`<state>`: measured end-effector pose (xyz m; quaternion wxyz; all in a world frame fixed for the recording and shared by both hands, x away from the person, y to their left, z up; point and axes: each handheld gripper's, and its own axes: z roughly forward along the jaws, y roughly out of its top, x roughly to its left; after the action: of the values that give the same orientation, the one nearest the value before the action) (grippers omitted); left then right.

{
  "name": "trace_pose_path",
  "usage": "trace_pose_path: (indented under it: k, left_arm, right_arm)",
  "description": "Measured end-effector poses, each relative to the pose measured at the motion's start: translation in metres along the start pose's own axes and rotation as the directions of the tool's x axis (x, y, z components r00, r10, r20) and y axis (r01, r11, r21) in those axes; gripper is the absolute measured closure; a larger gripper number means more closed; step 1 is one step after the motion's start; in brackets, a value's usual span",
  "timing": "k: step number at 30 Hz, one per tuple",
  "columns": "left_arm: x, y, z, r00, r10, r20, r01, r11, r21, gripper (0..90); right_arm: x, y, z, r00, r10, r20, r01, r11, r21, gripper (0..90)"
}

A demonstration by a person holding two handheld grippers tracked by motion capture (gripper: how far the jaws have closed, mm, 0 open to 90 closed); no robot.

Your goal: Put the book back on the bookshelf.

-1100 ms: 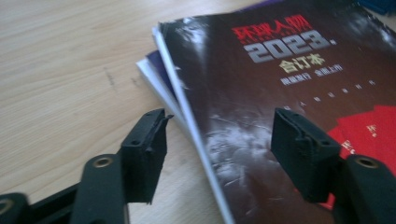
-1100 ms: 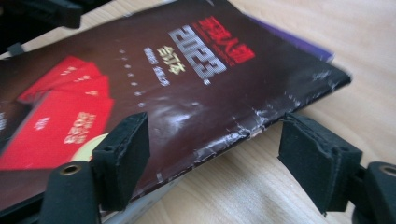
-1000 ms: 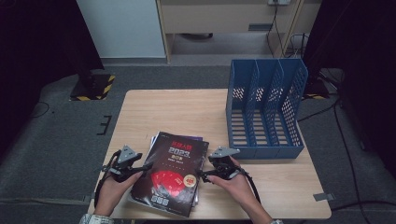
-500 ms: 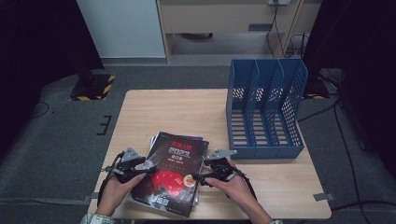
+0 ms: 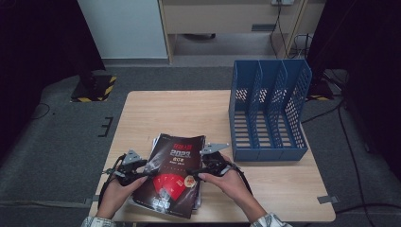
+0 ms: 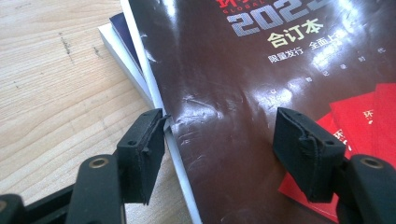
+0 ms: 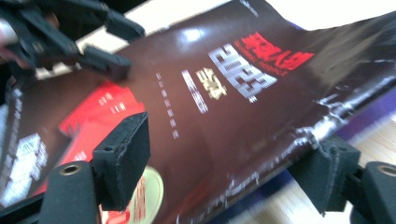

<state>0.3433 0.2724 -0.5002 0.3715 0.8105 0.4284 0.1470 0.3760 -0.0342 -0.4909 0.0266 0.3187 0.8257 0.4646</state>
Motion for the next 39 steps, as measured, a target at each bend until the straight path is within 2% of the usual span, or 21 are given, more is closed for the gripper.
trace_pose_path:
  k: [3,5,7,9,14,18,21,25,26,27,29,30,39]
  left_arm:
    - [0.0,-0.001,0.0,1.0,-0.009,0.002,0.009,0.9999,-0.004,33.6]
    - [0.0,-0.001,0.0,1.0,-0.009,0.002,0.009,0.9999,-0.006,33.6]
    - [0.0,-0.001,0.0,1.0,-0.008,0.0,0.008,0.9999,-0.007,33.6]
    - [0.0,-0.001,0.0,1.0,-0.007,0.0,0.007,1.0,-0.007,33.6]
    - [0.001,-0.001,0.0,0.9999,-0.009,0.004,0.009,0.9999,-0.008,33.6]
    - [0.0,-0.001,0.0,1.0,-0.007,0.0,0.007,0.9999,-0.011,33.6]
    - [0.001,-0.001,0.0,1.0,-0.003,0.0,0.003,0.9999,-0.011,33.6]
    - [0.001,-0.002,0.0,1.0,-0.002,0.003,0.002,0.9999,-0.012,33.5]
    - [0.001,-0.001,0.0,1.0,0.0,0.001,0.0,0.9999,-0.011,33.5]
    - [0.001,-0.001,0.0,1.0,0.0,0.001,0.0,0.9999,-0.011,33.4]
    - [0.001,-0.001,0.0,1.0,-0.002,0.001,0.002,0.9999,-0.012,33.3]
    - [0.001,-0.001,0.0,1.0,-0.001,0.001,0.001,0.9999,-0.012,33.0]
    - [0.001,0.001,-0.001,1.0,0.008,-0.006,-0.008,0.9996,-0.028,30.5]
  right_arm:
    - [0.004,0.007,0.006,0.9997,0.007,-0.022,-0.007,0.9999,0.008,27.5]
    - [0.008,0.011,0.016,0.9997,0.002,-0.024,-0.001,0.9991,0.043,27.9]
    - [0.008,0.012,0.019,0.9998,0.005,-0.022,-0.004,0.9986,0.052,28.0]
    - [0.008,0.013,0.024,0.9991,0.019,-0.039,-0.016,0.9972,0.074,27.4]
    - [0.005,0.012,0.027,0.9966,0.052,-0.063,-0.045,0.9936,0.104,31.2]
    - [0.003,0.012,0.03,0.9924,0.088,-0.086,-0.077,0.9897,0.121,27.5]
    - [0.003,0.013,0.029,0.9932,0.086,-0.077,-0.078,0.9909,0.11,28.7]
    - [0.002,0.012,0.028,0.9954,0.071,-0.064,-0.063,0.9894,0.131,42.5]
    - [0.002,0.012,0.027,0.9959,0.075,-0.051,-0.068,0.9897,0.126,52.3]
    - [0.002,0.012,0.027,0.9959,0.075,-0.051,-0.068,0.9897,0.126,52.3]
    - [-0.001,0.012,0.023,0.9976,0.065,-0.026,-0.062,0.9926,0.105,62.6]
    - [-0.001,0.012,0.022,0.9967,0.075,-0.032,-0.072,0.9933,0.091,66.5]
    - [0.004,0.021,0.016,0.9996,0.025,-0.015,-0.025,0.9992,0.033,74.6]
